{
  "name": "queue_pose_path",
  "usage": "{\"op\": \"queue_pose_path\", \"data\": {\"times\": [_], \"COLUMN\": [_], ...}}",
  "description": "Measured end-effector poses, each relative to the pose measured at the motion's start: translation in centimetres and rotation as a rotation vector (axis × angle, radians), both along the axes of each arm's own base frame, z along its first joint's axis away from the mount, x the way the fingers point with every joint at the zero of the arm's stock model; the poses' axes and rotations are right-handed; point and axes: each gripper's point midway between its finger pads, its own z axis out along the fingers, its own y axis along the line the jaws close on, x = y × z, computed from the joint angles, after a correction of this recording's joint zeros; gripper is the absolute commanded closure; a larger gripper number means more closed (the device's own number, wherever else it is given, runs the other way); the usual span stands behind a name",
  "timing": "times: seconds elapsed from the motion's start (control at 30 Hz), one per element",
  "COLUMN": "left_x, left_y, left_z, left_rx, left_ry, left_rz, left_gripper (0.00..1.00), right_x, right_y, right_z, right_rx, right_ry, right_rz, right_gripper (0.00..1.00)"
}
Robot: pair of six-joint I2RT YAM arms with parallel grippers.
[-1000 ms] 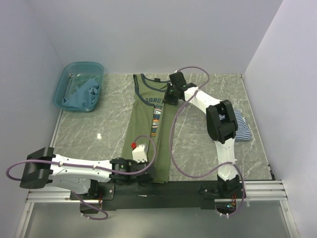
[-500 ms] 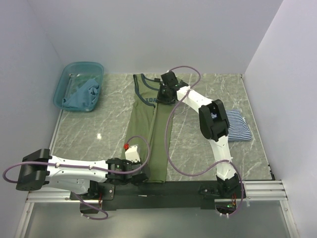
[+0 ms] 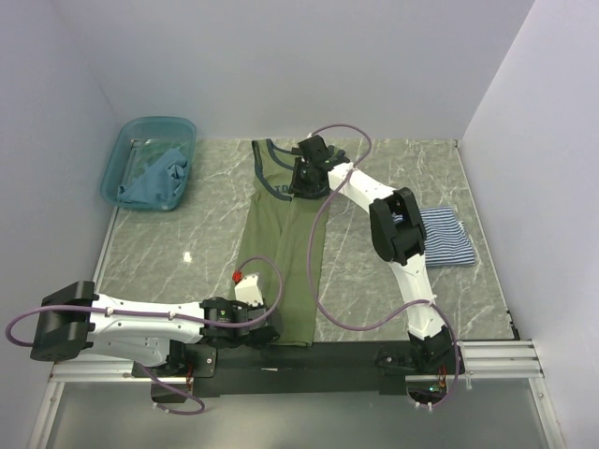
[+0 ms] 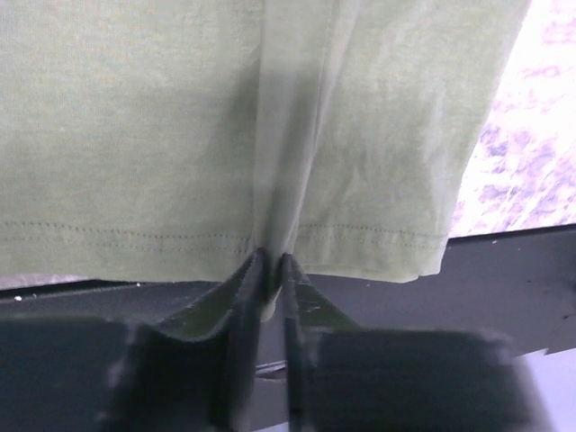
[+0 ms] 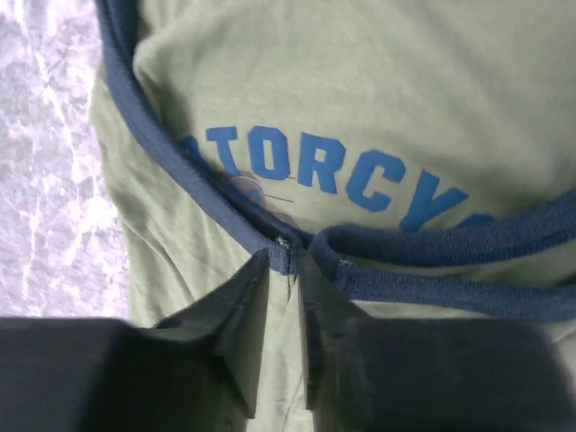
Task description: Fold and stack the tank tops
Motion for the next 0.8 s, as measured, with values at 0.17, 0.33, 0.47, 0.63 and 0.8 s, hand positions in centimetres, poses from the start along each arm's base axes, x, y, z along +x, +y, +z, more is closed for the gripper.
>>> {"op": "queue_pose_path", "data": {"times": [0.17, 0.33, 0.47, 0.63, 0.8], "left_x": [-0.1, 1.4, 5.1, 8.1, 7.0], "left_y": [0.4, 0.8, 1.8, 5.0, 7.6], "left_z": [0.2, 3.2, 6.0, 6.4, 5.3], "left_rx": [0.004, -0.045, -0.114, -0.103, -0.041], "left_ry": [0.004, -0.045, -0.100, -0.108, -0.043], "left_rz": [0.000, 0.028, 0.130, 0.278, 0.345], "left_gripper": [0.45, 0.41, 0.43, 0.43, 0.32], "right_x": [0.6, 0.5, -2.2, -9.8, -20.3], "right_y": [0.1, -0.6, -2.8, -6.6, -7.2], "right_z": [0.9, 2.3, 5.7, 10.8, 9.4], "right_rx": [-0.007, -0.028, -0.038, 0.012, 0.056], "right_ry": [-0.038, -0.068, -0.095, -0.150, -0.125], "right_rz": [0.022, 0.023, -0.005, -0.044, 0.013], "right_gripper": [0.45, 0.43, 0.44, 0.45, 0.45]}}
